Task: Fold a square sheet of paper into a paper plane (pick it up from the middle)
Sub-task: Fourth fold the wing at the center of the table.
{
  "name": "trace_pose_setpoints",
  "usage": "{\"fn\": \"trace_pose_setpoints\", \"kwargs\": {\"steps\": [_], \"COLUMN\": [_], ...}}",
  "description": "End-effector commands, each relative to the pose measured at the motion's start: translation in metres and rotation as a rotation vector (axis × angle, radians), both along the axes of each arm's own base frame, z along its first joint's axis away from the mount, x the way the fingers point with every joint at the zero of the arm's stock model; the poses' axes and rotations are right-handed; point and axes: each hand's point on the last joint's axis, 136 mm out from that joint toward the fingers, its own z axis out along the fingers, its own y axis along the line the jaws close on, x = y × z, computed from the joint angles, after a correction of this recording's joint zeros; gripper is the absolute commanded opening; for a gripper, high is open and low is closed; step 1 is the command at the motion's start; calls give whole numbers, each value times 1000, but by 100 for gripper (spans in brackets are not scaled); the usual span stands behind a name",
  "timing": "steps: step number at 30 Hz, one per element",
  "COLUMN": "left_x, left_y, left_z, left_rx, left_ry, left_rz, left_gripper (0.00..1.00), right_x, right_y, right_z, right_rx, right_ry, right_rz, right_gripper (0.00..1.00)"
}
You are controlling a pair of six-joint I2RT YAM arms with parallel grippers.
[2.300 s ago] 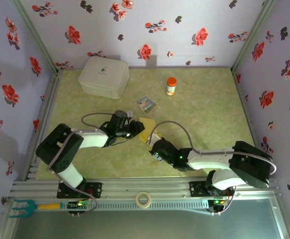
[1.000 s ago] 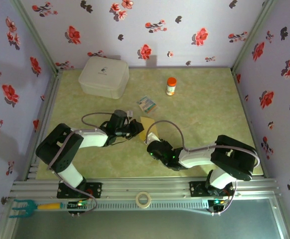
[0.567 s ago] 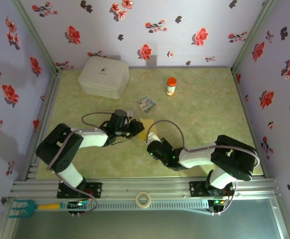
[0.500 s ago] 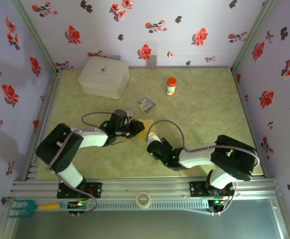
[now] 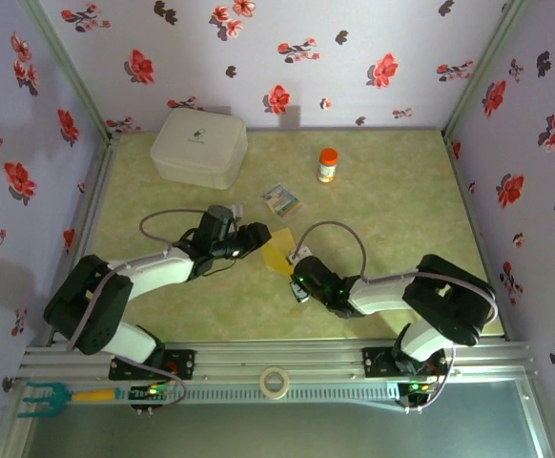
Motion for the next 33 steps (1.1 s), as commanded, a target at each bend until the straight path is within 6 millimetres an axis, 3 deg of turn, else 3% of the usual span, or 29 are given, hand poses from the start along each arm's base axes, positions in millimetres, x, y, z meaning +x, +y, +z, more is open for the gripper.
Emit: {"fn": "trace_pose_setpoints", "kwargs": {"steps": [1, 14, 17, 25, 33], "left_x": [0, -1, -1, 0, 0], "left_y": [10, 5, 2, -12, -32], "left_z": [-1, -9, -11, -25, -38], "left_rx": [50, 40, 32, 22, 22], "left_ry": [-11, 13, 22, 72, 116], "left_rz": [12, -5, -14, -62, -118], "left_gripper": [52, 47, 43, 19, 13], "right_x": [-8, -4, -3, -1, 2], "right_y": [9, 15, 16, 12, 10], "right_z": [1, -5, -5, 2, 6], "right_rx": [119, 351, 408, 479, 551], "right_ry": [92, 351, 403, 427, 463], "right_rz": [7, -72, -89, -107, -127], "right_gripper": [3, 4, 4, 3, 3]}}
